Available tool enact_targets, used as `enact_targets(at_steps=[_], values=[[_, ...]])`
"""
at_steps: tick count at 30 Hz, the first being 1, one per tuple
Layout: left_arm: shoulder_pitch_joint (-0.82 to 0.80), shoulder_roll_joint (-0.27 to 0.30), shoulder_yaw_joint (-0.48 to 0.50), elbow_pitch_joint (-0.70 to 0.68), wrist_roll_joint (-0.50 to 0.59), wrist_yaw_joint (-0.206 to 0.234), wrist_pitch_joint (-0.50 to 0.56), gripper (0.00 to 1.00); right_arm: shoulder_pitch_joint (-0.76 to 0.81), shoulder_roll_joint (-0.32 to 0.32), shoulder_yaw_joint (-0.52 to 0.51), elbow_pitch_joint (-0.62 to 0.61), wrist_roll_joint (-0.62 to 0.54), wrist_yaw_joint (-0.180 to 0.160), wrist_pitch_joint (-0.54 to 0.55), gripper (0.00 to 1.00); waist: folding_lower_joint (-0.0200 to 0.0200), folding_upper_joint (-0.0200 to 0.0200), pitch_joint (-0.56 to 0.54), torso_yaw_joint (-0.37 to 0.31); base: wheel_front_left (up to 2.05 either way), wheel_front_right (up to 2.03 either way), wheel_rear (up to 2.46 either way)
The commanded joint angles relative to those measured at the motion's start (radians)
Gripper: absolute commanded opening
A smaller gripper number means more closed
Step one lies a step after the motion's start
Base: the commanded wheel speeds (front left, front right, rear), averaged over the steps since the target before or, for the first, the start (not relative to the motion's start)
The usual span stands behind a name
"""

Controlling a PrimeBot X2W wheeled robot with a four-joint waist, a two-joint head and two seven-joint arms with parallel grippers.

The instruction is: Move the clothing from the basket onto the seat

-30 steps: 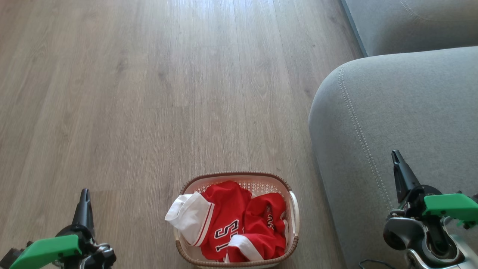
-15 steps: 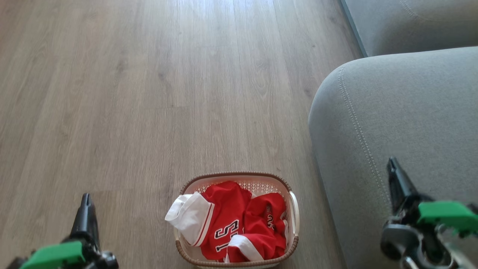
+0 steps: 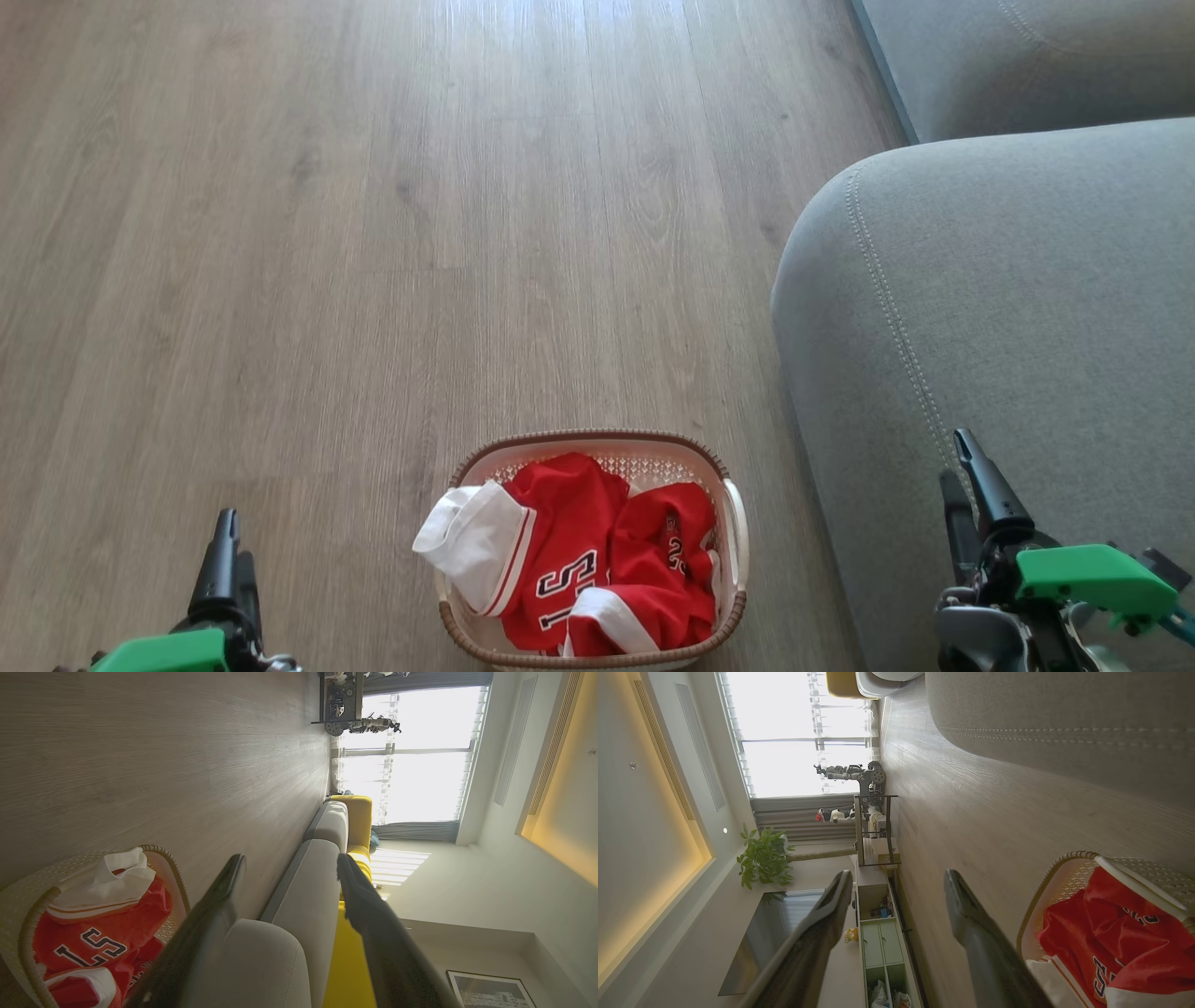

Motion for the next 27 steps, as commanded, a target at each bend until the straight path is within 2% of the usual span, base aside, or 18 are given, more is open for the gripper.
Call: enact_targets(at_steps=[1,17,27], values=[[-0.022,0.007,0.005,-0.043,0.018,0.002,-0.012,1.00,-0.042,-0.005,-0.021,-0.033,-0.023,0.000,-0.003,1.00,0.0000,0.0000,0.000,0.000,0.00,0.00,0.00],[-0.015,0.009,-0.026,-0.108,0.177,0.044,-0.060,1.00,-0.036,0.031,-0.063,-0.078,-0.241,0.000,-0.007,1.00,0.0000,0.0000,-0.003,0.004,0.00,0.00,0.00],[-0.007,0.010,-0.055,-0.139,0.363,0.061,-0.092,1.00,-0.026,0.056,-0.085,-0.125,-0.441,0.000,-0.009,1.00,0.0000,0.0000,-0.006,0.008,0.00,0.00,0.00]])
